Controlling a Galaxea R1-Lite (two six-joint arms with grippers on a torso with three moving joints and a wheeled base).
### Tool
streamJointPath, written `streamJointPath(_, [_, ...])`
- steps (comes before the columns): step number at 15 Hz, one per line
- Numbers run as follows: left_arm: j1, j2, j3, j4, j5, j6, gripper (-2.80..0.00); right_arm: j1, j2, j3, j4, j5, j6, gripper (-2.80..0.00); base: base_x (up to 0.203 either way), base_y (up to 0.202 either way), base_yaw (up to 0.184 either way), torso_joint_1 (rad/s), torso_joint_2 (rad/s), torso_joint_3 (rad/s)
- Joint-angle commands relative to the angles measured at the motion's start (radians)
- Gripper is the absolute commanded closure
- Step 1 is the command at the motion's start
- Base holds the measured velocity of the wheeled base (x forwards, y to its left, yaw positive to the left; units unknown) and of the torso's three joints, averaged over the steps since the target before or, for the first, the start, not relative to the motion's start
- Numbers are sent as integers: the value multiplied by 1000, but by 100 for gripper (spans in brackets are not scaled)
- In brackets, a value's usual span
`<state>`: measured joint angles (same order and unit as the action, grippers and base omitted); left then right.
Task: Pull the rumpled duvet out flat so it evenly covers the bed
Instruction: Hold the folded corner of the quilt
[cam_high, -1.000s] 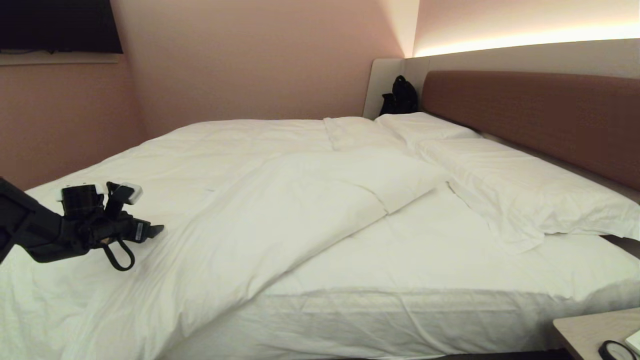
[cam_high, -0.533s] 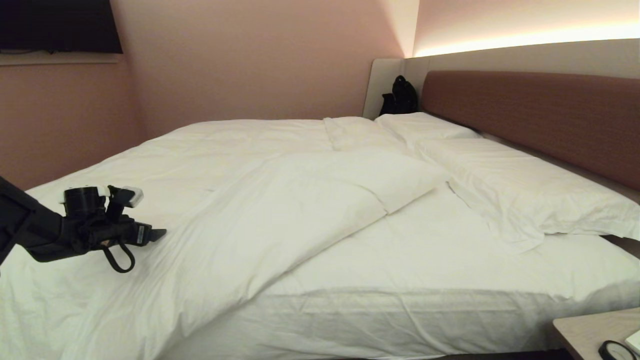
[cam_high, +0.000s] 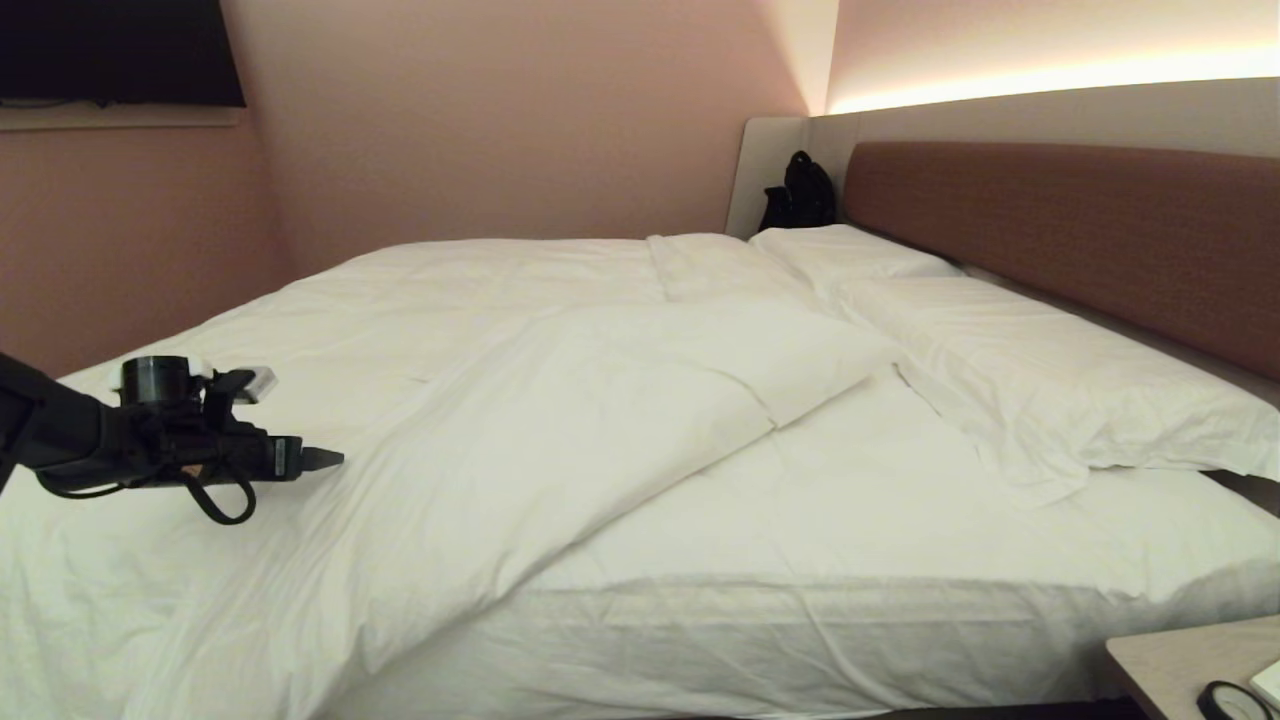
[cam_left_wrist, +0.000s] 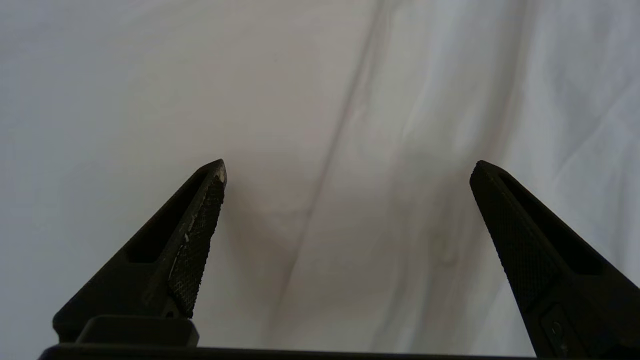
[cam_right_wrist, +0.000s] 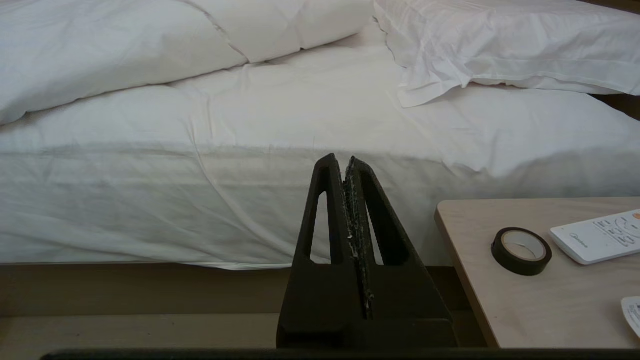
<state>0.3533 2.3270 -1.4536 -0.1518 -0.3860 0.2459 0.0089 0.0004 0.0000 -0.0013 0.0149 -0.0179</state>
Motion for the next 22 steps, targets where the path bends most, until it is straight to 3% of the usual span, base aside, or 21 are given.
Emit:
streamJointPath(1, [-2,7,-30,38,-3,-1,-280,0,1,0,0,0,0,0,0,0,0,0,0,0])
streamJointPath(12, [-9,23,-61,161,-7,10,-280,0,1,0,0,0,0,0,0,0,0,0,0,0])
streamJointPath(16, [-11,15,-66,210,-86,10,-280,0,1,0,0,0,1,0,0,0,0,0,0,0])
streamJointPath(22, [-46,14,-53,248,-90,39,-280,2,1,0,0,0,1,0,0,0,0,0,0,0])
